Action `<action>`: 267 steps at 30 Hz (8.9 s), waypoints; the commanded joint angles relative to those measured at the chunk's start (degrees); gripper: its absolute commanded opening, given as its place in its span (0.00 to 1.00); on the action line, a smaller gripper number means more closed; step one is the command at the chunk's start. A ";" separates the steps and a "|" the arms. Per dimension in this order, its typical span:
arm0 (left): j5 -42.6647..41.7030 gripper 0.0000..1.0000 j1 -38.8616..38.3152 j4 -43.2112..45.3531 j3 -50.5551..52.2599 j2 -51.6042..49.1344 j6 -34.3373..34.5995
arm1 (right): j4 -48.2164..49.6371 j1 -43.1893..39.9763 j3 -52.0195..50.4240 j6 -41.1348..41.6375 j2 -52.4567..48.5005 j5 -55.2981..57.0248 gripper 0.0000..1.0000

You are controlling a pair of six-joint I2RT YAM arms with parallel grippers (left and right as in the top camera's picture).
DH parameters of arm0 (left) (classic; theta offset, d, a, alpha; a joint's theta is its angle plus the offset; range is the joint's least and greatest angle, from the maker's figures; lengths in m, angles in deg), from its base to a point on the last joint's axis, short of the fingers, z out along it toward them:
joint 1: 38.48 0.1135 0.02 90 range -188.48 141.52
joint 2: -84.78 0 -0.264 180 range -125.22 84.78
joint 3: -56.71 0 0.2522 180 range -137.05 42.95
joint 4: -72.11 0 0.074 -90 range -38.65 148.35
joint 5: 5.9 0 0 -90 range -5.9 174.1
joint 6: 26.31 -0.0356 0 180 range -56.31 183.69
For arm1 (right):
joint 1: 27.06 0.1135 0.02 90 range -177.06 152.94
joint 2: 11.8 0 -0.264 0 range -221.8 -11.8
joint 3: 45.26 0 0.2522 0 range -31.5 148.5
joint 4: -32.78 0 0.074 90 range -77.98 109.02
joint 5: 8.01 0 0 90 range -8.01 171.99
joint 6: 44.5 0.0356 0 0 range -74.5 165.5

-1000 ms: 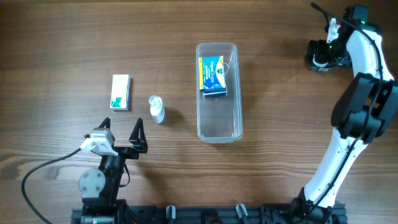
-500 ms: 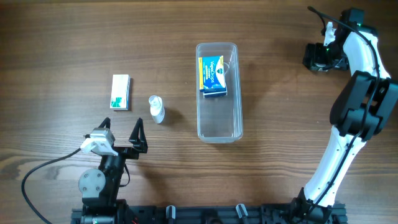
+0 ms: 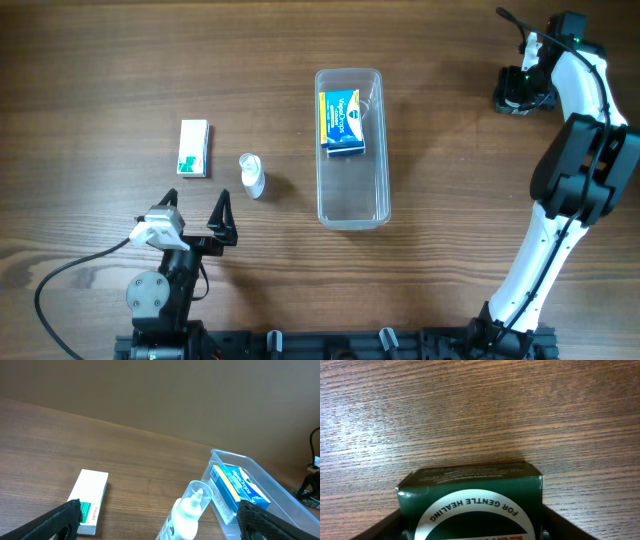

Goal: Pack container

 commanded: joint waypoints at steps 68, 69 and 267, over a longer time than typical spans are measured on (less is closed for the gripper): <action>-0.48 1.00 0.31 -0.09 0.33 0.42 -1.33 | -9.01 42.84 0.13 27.26 13.27 3.61 0.60; -0.48 1.00 0.31 -0.09 0.33 0.42 -1.33 | -8.90 42.99 0.13 27.23 13.16 3.63 0.61; 4.04 1.00 5.95 -23.85 -64.24 -107.78 -23.85 | -9.07 -4.90 0.13 25.62 22.12 4.68 1.00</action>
